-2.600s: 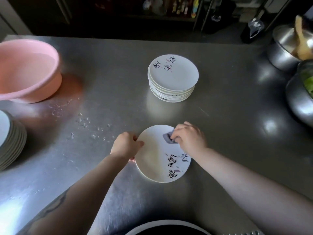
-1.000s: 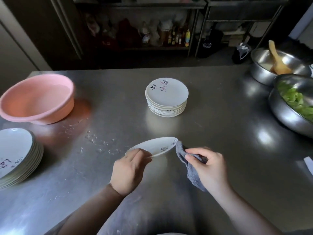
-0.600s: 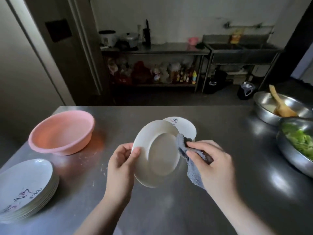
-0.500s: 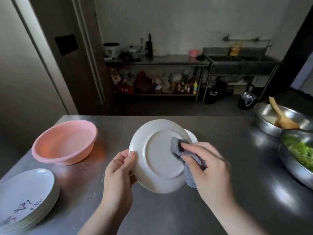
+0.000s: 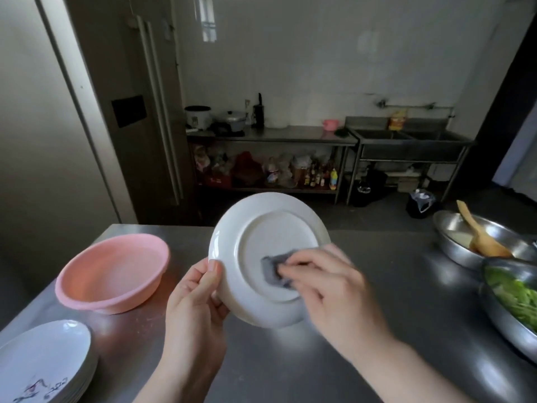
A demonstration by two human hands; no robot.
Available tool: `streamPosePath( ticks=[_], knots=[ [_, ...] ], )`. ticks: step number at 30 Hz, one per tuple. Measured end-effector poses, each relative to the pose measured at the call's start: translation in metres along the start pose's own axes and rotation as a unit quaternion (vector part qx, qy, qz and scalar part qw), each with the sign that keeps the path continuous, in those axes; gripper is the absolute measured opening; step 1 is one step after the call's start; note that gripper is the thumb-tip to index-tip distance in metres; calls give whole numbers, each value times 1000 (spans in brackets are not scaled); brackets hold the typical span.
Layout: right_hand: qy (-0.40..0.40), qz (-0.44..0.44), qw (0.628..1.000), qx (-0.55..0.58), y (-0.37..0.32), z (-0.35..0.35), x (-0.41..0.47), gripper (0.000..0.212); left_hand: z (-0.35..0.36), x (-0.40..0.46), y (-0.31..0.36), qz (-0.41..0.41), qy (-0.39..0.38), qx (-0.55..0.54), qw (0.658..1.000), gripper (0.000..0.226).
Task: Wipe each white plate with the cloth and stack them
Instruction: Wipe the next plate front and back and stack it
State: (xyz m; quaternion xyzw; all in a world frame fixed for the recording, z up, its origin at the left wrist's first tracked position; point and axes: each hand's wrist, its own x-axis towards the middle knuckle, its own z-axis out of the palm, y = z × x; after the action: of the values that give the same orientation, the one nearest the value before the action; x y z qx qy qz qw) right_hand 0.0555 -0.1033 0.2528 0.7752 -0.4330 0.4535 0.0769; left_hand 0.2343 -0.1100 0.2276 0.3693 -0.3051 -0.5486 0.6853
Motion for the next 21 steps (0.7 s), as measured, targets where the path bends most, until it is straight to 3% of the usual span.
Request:
streamPosePath(
  ticks=[3,6,11,14,18,21],
  knots=[
    [62,78,995,-9,9,-2,21,27,5,-5,-3,15,-15,20,1000,23],
    [37,79,995,50,2,6,29,27,12,-6,-6,41,-3,33,999,10],
    [111,127,980,108,11,-4,47,24,17,-4,0,109,-4,81,991,15],
    [103,105,987,67,-4,6,51,23,24,-7,-2,115,-23,96,988,16],
    [28,-18,999,39,-13,18,37,25,24,-8,-2,121,-29,115,986,14],
    [62,77,993,60,6,10,47,23,22,-9,2,121,-55,116,984,14]
  ],
)
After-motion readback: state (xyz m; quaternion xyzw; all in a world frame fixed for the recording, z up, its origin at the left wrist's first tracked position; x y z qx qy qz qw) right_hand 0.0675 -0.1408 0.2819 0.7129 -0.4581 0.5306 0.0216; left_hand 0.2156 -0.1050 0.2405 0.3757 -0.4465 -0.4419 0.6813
